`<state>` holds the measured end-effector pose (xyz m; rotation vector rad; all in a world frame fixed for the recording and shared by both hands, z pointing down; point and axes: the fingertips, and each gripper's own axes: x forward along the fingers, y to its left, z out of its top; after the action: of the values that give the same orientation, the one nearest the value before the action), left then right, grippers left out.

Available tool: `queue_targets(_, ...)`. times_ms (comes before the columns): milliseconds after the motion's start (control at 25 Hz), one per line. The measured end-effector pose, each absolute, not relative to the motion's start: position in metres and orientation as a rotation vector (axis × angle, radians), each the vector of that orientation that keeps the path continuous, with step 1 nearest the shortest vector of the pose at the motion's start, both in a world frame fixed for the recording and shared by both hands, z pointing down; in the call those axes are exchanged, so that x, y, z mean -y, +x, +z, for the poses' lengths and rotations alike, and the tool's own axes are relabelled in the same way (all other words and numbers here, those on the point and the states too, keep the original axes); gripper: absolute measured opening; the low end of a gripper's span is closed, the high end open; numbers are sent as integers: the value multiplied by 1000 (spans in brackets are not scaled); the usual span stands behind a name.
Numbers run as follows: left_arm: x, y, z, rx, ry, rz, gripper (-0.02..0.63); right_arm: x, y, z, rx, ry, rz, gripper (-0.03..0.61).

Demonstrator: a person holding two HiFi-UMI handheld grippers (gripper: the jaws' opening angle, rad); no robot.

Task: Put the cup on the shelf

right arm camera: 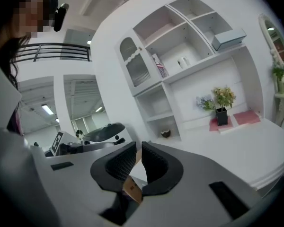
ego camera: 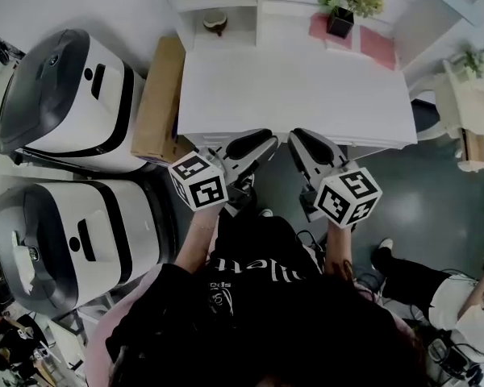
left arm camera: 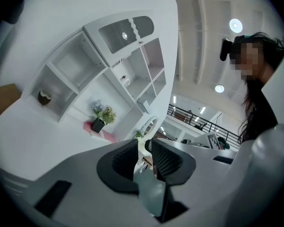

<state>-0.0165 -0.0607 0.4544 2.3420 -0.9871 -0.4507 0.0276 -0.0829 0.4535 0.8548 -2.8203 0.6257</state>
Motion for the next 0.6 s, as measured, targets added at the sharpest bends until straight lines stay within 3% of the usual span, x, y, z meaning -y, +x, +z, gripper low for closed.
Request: queue_targets(600,7,-10,454,1106,2357,-436,63,35,37,445,2871,775,570,60)
